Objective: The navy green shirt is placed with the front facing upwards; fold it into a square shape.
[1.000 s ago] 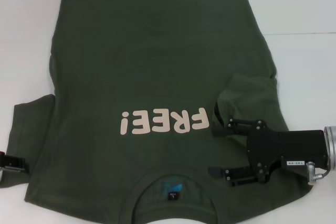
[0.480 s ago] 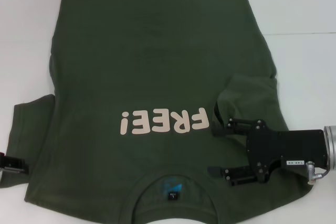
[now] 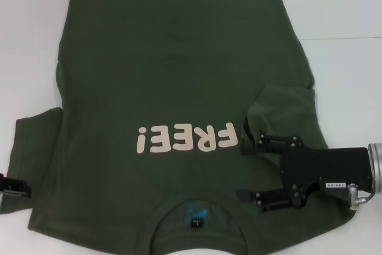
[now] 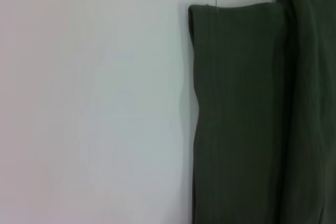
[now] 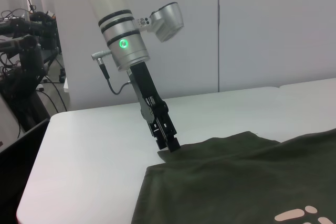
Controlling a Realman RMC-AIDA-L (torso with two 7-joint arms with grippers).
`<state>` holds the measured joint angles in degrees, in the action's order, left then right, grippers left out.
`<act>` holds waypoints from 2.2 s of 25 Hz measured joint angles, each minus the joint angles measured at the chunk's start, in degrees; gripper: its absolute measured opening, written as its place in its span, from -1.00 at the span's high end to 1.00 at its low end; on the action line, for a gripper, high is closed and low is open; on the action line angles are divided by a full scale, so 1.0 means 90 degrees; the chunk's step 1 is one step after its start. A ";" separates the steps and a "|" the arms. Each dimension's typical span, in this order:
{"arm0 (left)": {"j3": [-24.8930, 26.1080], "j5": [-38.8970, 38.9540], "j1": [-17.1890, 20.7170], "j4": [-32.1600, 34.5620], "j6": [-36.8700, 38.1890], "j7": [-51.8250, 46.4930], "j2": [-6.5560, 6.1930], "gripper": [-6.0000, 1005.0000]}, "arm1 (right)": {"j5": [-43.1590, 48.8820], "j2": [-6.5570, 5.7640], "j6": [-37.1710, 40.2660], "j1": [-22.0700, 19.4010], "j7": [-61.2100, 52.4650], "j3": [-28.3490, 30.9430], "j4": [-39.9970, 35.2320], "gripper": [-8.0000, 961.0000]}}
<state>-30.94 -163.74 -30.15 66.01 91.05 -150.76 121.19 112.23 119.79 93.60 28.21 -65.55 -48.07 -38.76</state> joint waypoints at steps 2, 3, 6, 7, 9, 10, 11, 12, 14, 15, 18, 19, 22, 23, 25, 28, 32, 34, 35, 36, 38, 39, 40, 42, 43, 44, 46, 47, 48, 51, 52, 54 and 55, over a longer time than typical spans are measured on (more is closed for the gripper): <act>0.0000 0.0000 0.0000 0.0000 -0.0006 0.0006 0.0000 -0.51 | 0.0000 0.0000 -0.0001 0.0000 0.0004 0.0000 0.0000 -0.91; 0.0000 0.0000 0.0003 0.0000 -0.0008 0.0011 0.0000 -0.51 | 0.0000 0.0000 -0.0004 0.0000 0.0006 0.0000 0.0000 -0.91; 0.0001 0.0000 0.0007 -0.0064 -0.0020 0.0017 0.0000 -0.49 | 0.0000 0.0000 -0.0007 0.0000 0.0008 0.0000 0.0000 -0.91; 0.0001 0.0000 0.0006 -0.0085 -0.0022 0.0017 0.0000 -0.49 | 0.0000 0.0000 -0.0008 0.0000 0.0009 0.0000 0.0000 -0.91; 0.0002 0.0000 0.0001 -0.0113 -0.0027 0.0018 0.0000 -0.48 | 0.0000 0.0000 -0.0012 0.0003 0.0009 0.0000 0.0000 -0.91; 0.0000 0.0000 -0.0011 -0.0143 -0.0035 0.0020 0.0000 -0.48 | 0.0000 0.0000 -0.0015 0.0004 0.0008 0.0000 0.0000 -0.91; -0.0006 0.0000 -0.0021 -0.0163 -0.0037 0.0021 -0.0001 -0.47 | 0.0000 0.0000 -0.0017 0.0005 0.0007 0.0000 0.0000 -0.91; -0.0009 0.0000 -0.0025 -0.0171 -0.0037 0.0021 -0.0001 -0.47 | 0.0000 0.0000 -0.0019 0.0005 0.0006 0.0000 0.0000 -0.91; -0.0021 0.0000 -0.0044 -0.0204 -0.0039 0.0022 -0.0004 -0.46 | 0.0000 0.0000 -0.0020 0.0007 0.0005 0.0000 0.0000 -0.91; -0.0027 0.0000 -0.0055 -0.0220 -0.0042 0.0022 -0.0006 -0.45 | 0.0000 0.0000 -0.0022 0.0007 0.0005 0.0000 0.0000 -0.91; -0.0049 0.0000 -0.0078 -0.0239 -0.0066 0.0023 -0.0002 -0.44 | 0.0000 0.0000 -0.0028 0.0011 0.0004 0.0000 0.0001 -0.91; -0.0055 0.0000 -0.0088 -0.0244 -0.0078 0.0023 0.0002 -0.43 | 0.0000 0.0000 -0.0029 0.0013 0.0004 0.0000 0.0007 -0.91; -0.0058 0.0011 -0.0156 -0.0325 -0.0138 0.0023 0.0000 -0.42 | 0.0000 0.0000 -0.0044 0.0018 0.0007 0.0000 0.0016 -0.91; -0.0057 0.0013 -0.0173 -0.0355 -0.0152 0.0023 -0.0004 -0.41 | 0.0000 0.0000 -0.0053 0.0017 0.0007 0.0000 0.0016 -0.91; -0.0060 0.0014 -0.0217 -0.0422 -0.0188 0.0023 -0.0013 -0.40 | 0.0000 0.0000 -0.0069 0.0013 0.0008 0.0000 0.0018 -0.91; -0.0068 0.0015 -0.0305 -0.0523 -0.0253 0.0023 -0.0014 -0.39 | 0.0000 0.0000 -0.0071 0.0009 0.0009 0.0000 0.0019 -0.91; -0.0073 0.0021 -0.0385 -0.0587 -0.0309 0.0023 -0.0013 -0.37 | 0.0000 -0.0007 -0.0071 0.0009 0.0009 0.0000 0.0020 -0.91; -0.0076 0.0023 -0.0418 -0.0590 -0.0320 0.0023 -0.0012 -0.36 | 0.0000 -0.0008 -0.0073 0.0009 0.0009 0.0000 0.0020 -0.91; -0.0084 0.0023 -0.0444 -0.0590 -0.0323 0.0023 -0.0013 -0.35 | 0.0000 -0.0009 -0.0076 0.0010 0.0009 0.0000 0.0020 -0.91; -0.0084 0.0023 -0.0444 -0.0590 -0.0323 0.0023 -0.0013 -0.35 | 0.0000 -0.0009 -0.0078 0.0009 0.0009 0.0000 0.0020 -0.91; -0.0102 0.0022 -0.0460 -0.0590 -0.0327 0.0008 -0.0014 -0.34 | 0.0000 -0.0010 -0.0079 0.0010 0.0009 0.0000 0.0020 -0.91; -0.0126 0.0021 -0.0462 -0.0590 -0.0328 -0.0003 -0.0015 -0.33 | 0.0000 -0.0010 -0.0079 0.0009 0.0009 0.0000 0.0020 -0.91; -0.0193 0.0020 -0.0461 -0.0590 -0.0333 -0.0010 -0.0014 -0.33 | 0.0000 -0.0010 -0.0079 0.0008 0.0009 0.0000 0.0020 -0.91; -0.0342 0.0015 -0.0435 -0.0581 -0.0379 -0.0013 -0.0001 -0.32 | 0.0000 -0.0010 -0.0079 0.0004 0.0009 0.0000 0.0020 -0.91; -0.0431 0.0013 -0.0420 -0.0572 -0.0428 -0.0014 0.0011 -0.32 | 0.0000 -0.0010 -0.0079 0.0002 0.0009 0.0000 0.0020 -0.91; -0.0504 0.0011 -0.0409 -0.0566 -0.0477 -0.0019 0.0023 -0.31 | 0.0000 -0.0010 -0.0079 0.0002 0.0008 0.0000 0.0020 -0.91; -0.0568 0.0009 -0.0406 -0.0565 -0.0539 -0.0036 0.0032 -0.30 | 0.0000 -0.0014 -0.0075 -0.0004 0.0005 0.0000 0.0020 -0.91; -0.0576 0.0008 -0.0408 -0.0565 -0.0556 -0.0038 0.0032 -0.30 | 0.0000 -0.0017 -0.0072 -0.0007 -0.0001 0.0000 0.0020 -0.91; -0.0578 0.0007 -0.0416 -0.0565 -0.0574 -0.0038 0.0032 -0.20 | 0.0000 -0.0018 -0.0067 -0.0011 -0.0006 0.0000 0.0020 -0.91; -0.0580 0.0005 -0.0435 -0.0545 -0.0588 -0.0040 0.0028 0.09 | 0.0000 -0.0019 -0.0056 -0.0027 -0.0011 0.0007 0.0020 -0.91; -0.0580 0.0004 -0.0440 -0.0541 -0.0588 -0.0041 0.0025 0.18 | 0.0000 -0.0020 -0.0049 -0.0032 -0.0011 0.0009 0.0020 -0.91; -0.0579 0.0002 -0.0449 -0.0538 -0.0590 -0.0042 0.0020 0.27 | 0.0000 -0.0020 -0.0042 -0.0036 -0.0015 0.0014 0.0020 -0.91; -0.0580 0.0001 -0.0454 -0.0538 -0.0591 -0.0043 0.0017 0.31 | 0.0000 -0.0020 -0.0039 -0.0037 -0.0016 0.0017 0.0020 -0.91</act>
<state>-36.16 -163.73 -34.23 61.17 85.73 -151.15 121.35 112.23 119.61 93.25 27.88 -65.70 -47.92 -38.58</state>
